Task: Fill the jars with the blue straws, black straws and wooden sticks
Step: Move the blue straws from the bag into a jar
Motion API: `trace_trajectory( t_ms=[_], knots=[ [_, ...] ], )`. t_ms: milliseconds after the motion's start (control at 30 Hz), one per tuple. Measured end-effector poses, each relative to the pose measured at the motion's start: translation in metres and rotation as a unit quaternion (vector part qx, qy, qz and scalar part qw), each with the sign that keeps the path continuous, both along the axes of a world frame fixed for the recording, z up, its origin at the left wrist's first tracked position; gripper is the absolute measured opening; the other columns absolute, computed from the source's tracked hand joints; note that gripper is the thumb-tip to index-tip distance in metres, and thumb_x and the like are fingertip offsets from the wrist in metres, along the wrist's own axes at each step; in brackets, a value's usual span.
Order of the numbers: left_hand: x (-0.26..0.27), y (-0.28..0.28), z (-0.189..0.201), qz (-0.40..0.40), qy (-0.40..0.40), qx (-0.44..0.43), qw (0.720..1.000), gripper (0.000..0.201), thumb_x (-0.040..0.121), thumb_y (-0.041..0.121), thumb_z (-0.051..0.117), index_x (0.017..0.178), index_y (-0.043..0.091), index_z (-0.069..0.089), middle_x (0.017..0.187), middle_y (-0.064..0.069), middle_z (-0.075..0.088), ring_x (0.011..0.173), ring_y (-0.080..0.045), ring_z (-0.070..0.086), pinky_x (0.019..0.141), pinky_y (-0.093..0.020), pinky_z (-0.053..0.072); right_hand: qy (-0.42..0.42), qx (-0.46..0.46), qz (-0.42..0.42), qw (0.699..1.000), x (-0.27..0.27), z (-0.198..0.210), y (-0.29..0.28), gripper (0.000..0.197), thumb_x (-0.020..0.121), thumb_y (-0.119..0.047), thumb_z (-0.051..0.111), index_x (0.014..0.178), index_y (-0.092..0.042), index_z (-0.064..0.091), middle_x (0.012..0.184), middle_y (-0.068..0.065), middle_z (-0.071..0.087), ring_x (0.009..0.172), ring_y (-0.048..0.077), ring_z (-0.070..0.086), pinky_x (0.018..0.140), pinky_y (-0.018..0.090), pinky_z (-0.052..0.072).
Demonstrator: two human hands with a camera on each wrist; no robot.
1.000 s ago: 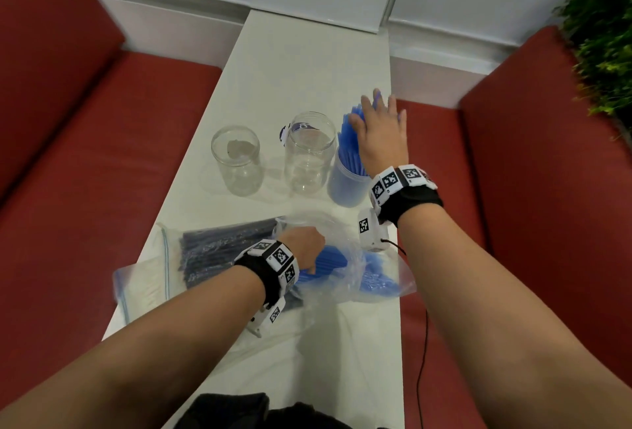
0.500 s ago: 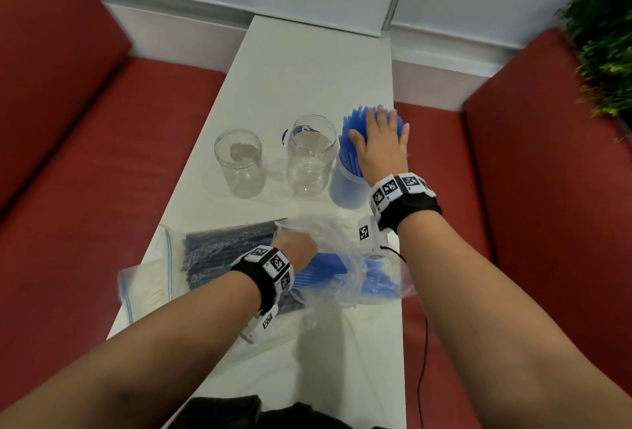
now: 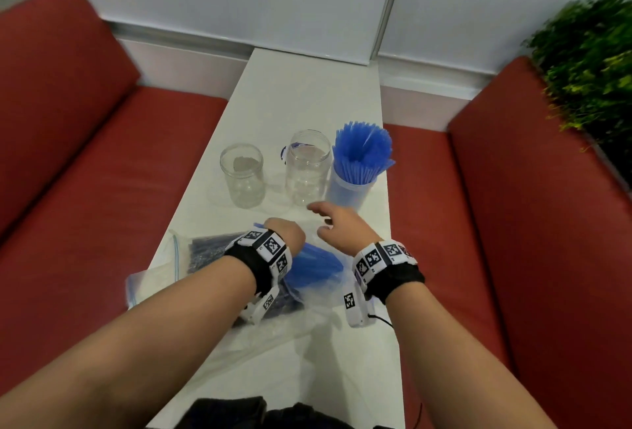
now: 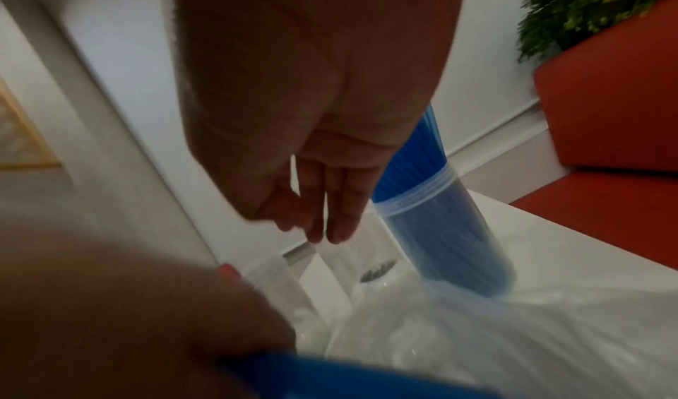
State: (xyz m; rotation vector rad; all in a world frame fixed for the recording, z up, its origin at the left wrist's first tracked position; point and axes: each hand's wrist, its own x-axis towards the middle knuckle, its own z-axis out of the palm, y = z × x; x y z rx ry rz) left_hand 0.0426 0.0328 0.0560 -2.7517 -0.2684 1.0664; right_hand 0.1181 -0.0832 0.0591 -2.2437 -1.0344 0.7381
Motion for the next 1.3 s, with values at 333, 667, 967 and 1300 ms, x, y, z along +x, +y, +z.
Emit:
trace_trajectory(
  t_ms=[333,667,967,1300],
  knots=[
    [0.004,-0.017,0.100,-0.143,-0.140,0.083,0.976,0.016,0.093,0.022,0.055,0.079,0.015,0.060,0.080,0.002,0.061,0.073,-0.017,0.058,0.074,-0.031,0.048,0.108,0.065,-0.143,0.982,-0.038,-0.025,0.010,0.028,0.084,-0.014,0.069,0.059,-0.021,0.056,0.042,-0.011,0.055,0.042,-0.002,0.049,0.058,0.026,0.040],
    [0.007,0.000,0.154,-0.114,-0.458,-0.158,0.867,0.064,0.096,0.065,0.034,0.056,0.018,0.052,0.048,0.004,0.045,0.046,-0.010,0.041,0.051,-0.029,0.037,0.229,0.279,-0.170,0.917,-0.037,0.020,0.020,0.032,0.091,-0.015,0.073,0.069,-0.009,0.051,0.053,0.003,0.046,0.048,0.016,0.041,0.052,0.029,0.040],
    [0.005,0.023,0.122,0.198,-0.655,-0.490,0.541,0.043,0.101,0.046,0.041,0.103,0.017,0.072,0.098,0.004,0.074,0.096,-0.009,0.069,0.093,-0.037,0.053,0.229,0.365,-0.213,0.877,-0.024,0.075,0.007,0.038,0.089,-0.023,0.076,0.060,-0.021,0.051,0.051,-0.002,0.041,0.046,0.015,0.040,0.049,0.027,0.039],
    [-0.018,-0.003,0.035,0.531,-0.069,-0.814,0.226,0.073,0.102,0.056,0.025,0.118,-0.011,0.052,0.084,-0.028,0.069,0.071,-0.035,0.072,0.063,-0.038,0.058,0.223,0.476,-0.225,0.820,-0.022,0.149,0.015,0.038,0.083,-0.028,0.081,0.054,-0.030,0.057,0.055,0.000,0.049,0.050,0.018,0.046,0.056,0.031,0.045]
  ],
)
